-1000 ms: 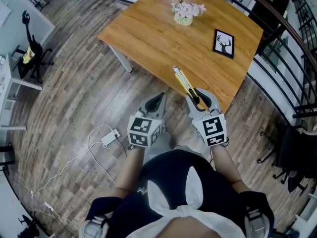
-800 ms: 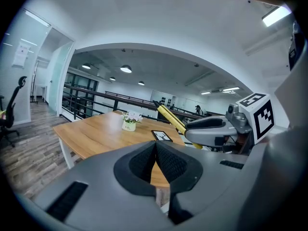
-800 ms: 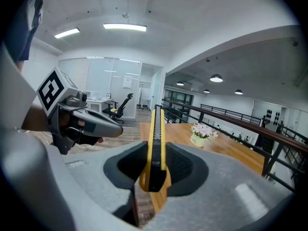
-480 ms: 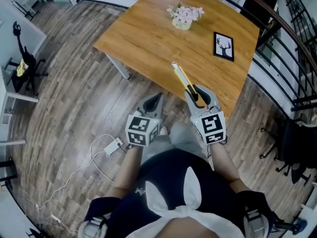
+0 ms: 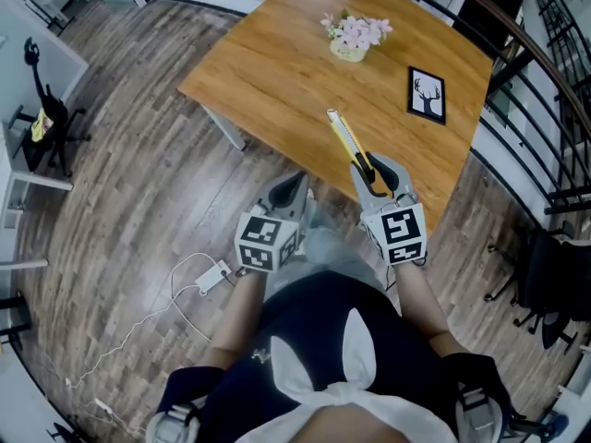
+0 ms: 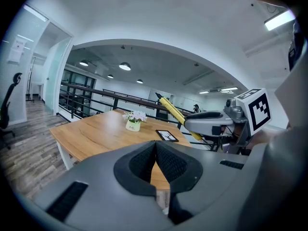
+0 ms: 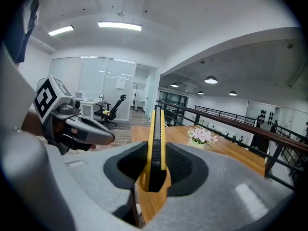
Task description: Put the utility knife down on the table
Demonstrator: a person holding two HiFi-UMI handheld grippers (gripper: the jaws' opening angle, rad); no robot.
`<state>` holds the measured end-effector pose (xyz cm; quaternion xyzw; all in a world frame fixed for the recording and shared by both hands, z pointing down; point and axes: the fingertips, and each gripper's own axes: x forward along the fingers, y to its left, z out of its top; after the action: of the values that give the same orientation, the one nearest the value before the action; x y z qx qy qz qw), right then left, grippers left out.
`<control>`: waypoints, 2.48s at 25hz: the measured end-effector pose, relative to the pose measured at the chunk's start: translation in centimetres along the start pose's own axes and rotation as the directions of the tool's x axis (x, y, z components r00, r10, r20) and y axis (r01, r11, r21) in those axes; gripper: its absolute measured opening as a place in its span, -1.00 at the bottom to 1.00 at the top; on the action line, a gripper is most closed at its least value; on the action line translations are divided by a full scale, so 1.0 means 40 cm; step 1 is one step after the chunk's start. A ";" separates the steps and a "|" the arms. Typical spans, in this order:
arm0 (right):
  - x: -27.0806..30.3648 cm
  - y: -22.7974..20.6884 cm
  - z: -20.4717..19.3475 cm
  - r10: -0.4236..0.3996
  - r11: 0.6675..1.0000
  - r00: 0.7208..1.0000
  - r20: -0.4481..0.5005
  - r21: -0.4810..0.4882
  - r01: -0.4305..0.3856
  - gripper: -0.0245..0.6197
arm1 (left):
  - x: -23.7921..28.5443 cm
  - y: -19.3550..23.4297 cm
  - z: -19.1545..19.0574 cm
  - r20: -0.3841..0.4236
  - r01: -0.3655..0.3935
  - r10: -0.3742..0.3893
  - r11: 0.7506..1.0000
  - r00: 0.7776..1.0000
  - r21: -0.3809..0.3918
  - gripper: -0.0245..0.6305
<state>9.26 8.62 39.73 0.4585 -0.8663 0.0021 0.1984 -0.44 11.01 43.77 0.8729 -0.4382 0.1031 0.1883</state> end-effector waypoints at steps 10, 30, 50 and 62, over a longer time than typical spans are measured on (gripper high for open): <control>0.131 -0.067 0.039 0.005 1.000 1.000 0.006 -0.003 -0.005 -0.57 | 0.055 0.143 0.075 0.023 -0.054 0.054 0.999 0.998 -0.001 -0.87; 0.261 -0.190 0.119 -0.054 0.998 0.997 0.048 0.012 0.054 -0.57 | 0.179 0.244 0.147 -0.002 -0.014 0.014 1.000 1.000 0.027 -0.87; 0.351 -0.213 0.087 -0.042 0.999 0.999 0.007 0.030 0.042 -0.57 | 0.245 0.299 0.131 -0.035 -0.006 0.006 1.000 0.999 0.002 -0.87; 0.389 -0.195 0.063 -0.013 0.999 1.000 -0.022 0.042 0.014 -0.57 | 0.267 0.326 0.109 -0.058 -0.002 0.001 1.000 0.998 -0.023 -0.87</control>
<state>6.83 -8.72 41.40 0.4683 -0.8607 0.0242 0.1981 -4.52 -5.68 46.60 0.8670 -0.4343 0.1233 0.2108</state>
